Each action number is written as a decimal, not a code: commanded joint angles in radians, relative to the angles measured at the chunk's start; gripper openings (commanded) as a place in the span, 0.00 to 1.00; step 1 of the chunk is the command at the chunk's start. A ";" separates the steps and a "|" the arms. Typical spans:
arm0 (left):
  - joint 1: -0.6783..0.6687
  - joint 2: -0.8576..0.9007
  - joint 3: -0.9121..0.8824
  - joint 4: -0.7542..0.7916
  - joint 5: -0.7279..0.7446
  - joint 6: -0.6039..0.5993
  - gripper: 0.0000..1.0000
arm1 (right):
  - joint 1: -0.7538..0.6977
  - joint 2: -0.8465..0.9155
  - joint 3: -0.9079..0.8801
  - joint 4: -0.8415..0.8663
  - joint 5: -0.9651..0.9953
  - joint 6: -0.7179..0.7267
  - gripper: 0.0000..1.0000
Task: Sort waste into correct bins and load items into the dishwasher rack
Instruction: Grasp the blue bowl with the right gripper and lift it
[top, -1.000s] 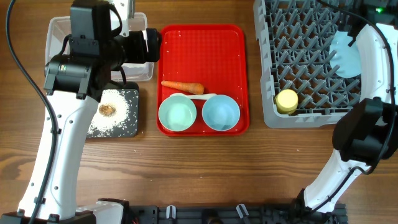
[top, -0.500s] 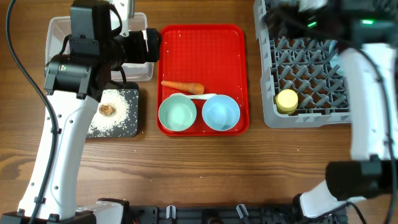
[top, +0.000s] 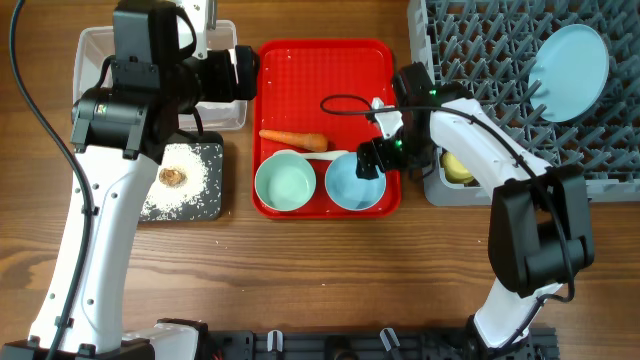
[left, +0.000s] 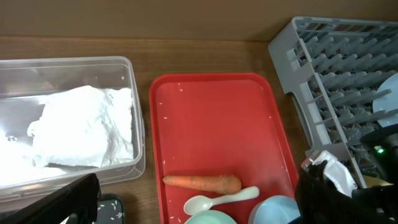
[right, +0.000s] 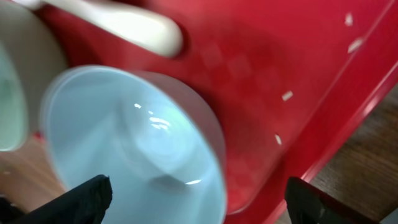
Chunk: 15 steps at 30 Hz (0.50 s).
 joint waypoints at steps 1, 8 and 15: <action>0.005 0.005 0.001 0.002 -0.002 -0.006 1.00 | 0.002 0.013 -0.063 0.037 0.031 0.016 0.71; 0.005 0.005 0.001 0.002 -0.002 -0.006 1.00 | 0.001 0.013 -0.082 0.047 0.031 0.017 0.33; 0.005 0.005 0.001 0.002 -0.002 -0.006 1.00 | -0.006 0.012 0.017 0.002 0.031 0.040 0.18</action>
